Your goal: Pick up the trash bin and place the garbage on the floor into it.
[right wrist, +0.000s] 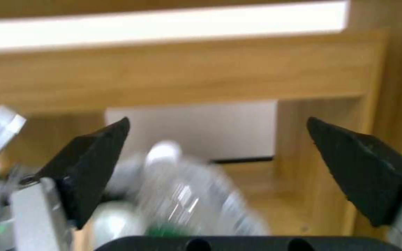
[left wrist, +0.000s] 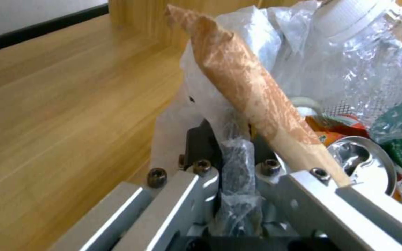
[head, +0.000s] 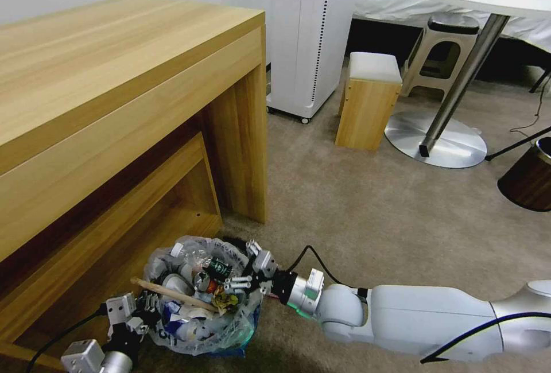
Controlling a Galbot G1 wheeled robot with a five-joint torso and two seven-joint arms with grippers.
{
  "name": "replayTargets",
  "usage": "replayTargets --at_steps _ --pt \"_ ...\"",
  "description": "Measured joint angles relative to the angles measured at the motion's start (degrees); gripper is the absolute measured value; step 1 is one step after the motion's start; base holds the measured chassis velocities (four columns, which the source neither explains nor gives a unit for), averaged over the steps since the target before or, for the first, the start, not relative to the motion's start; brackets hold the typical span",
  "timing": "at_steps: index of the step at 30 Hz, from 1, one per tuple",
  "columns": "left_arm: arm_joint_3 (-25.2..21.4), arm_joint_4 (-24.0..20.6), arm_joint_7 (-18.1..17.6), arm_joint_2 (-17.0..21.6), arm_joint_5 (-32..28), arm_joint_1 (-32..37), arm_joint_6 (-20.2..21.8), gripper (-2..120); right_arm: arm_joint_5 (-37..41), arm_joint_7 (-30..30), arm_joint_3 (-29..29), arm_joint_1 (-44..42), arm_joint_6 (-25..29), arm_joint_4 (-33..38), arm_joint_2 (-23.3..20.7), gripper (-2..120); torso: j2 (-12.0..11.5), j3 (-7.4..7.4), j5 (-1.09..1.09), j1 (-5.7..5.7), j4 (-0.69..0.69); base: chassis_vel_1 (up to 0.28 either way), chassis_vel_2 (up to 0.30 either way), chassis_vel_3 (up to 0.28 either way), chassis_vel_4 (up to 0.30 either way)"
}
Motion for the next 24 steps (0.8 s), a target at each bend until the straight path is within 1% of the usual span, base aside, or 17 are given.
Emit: replayTargets --at_steps 1,2,4,5,6,7,9,10,13,14,16,19,20,24 --pt "0.0 0.1 0.0 0.0 0.0 -0.1 0.0 2 1.0 0.2 2.5 -1.0 -0.8 1.1 -0.7 100 0.0 0.0 0.01 0.0 0.0 0.0 0.0 0.0 0.0" --pt "0.0 0.1 0.0 0.0 0.0 -0.1 0.0 2 1.0 0.2 2.5 -1.0 -0.8 1.1 -0.7 100 0.0 0.0 0.01 0.0 0.0 0.0 0.0 0.0 0.0" --pt "0.0 0.4 0.0 0.2 0.0 -0.2 0.0 2 2.7 1.0 6.3 -2.0 -1.8 2.5 -2.4 100 0.0 0.0 0.01 0.0 0.0 0.0 0.0 0.0 0.0" --pt "-0.1 0.6 0.0 0.4 0.0 -0.2 0.0 2 3.3 1.5 7.6 -2.2 -1.9 2.9 -3.4 100 0.0 0.0 0.0 0.0 -0.01 0.0 0.0 0.0 0.0" --pt "-0.1 0.6 0.0 0.4 0.0 -0.2 0.0 2 3.3 1.5 7.6 -2.2 -1.9 2.9 -3.4 100 0.0 0.0 0.0 0.0 -0.01 0.0 0.0 0.0 0.0" --pt "-0.2 0.8 0.0 0.5 -0.1 -0.2 0.0 2 4.1 2.0 9.3 -2.8 -2.2 3.5 -5.0 100 0.0 0.01 0.01 0.0 0.02 0.0 0.0 0.0 0.0" --pt "-0.4 0.9 0.0 0.9 -0.3 -0.2 -0.1 2 4.9 2.9 11.6 -4.0 -2.7 3.8 -7.8 100 0.0 0.0 -0.01 0.0 0.0 0.0 0.0 0.0 0.0" --pt "-0.4 0.9 0.0 0.9 -0.3 -0.2 -0.1 2 4.9 2.9 11.6 -4.0 -2.7 3.8 -7.8 100 0.0 0.0 -0.01 0.0 0.0 0.0 0.0 0.0 0.0" --pt "-1.1 1.2 0.0 1.2 -0.5 -0.1 -0.1 2 3.0 4.9 14.3 -6.5 -3.2 2.7 -11.9 100 0.0 0.0 0.02 0.0 -0.03 0.0 0.0 0.0 0.0" --pt "-1.1 1.2 0.0 1.2 -0.5 -0.1 -0.1 2 3.0 4.9 14.3 -6.5 -3.2 2.7 -11.9 100 0.0 0.0 0.02 0.0 -0.03 0.0 0.0 0.0 0.0" --pt "-1.5 1.4 -0.1 1.4 -0.6 0.1 -0.1 2 1.6 5.6 15.8 -7.7 -3.3 1.8 -13.3 100 0.0 0.01 0.02 0.0 0.0 0.0 0.0 0.0 0.0" --pt "-1.9 1.5 -0.3 1.7 -0.8 0.2 0.1 2 1.2 6.4 17.4 -8.8 -3.4 1.1 -14.3 100 0.0 0.0 0.01 0.0 0.0 0.0 0.0 0.0 0.0" --pt "-2.2 1.5 -0.4 2.1 -1.1 0.4 0.4 2 0.6 6.5 18.7 -9.8 -3.4 0.6 -15.1 100 0.0 0.0 0.01 0.0 -0.01 0.0 0.0 0.0 0.0" --pt "-3.0 1.5 -0.7 3.1 -1.5 1.0 0.7 2 0.6 6.6 19.7 -10.7 -3.5 -0.6 -16.1 100 0.0 0.0 0.01 0.0 -0.01 0.0 0.0 0.0 0.0"
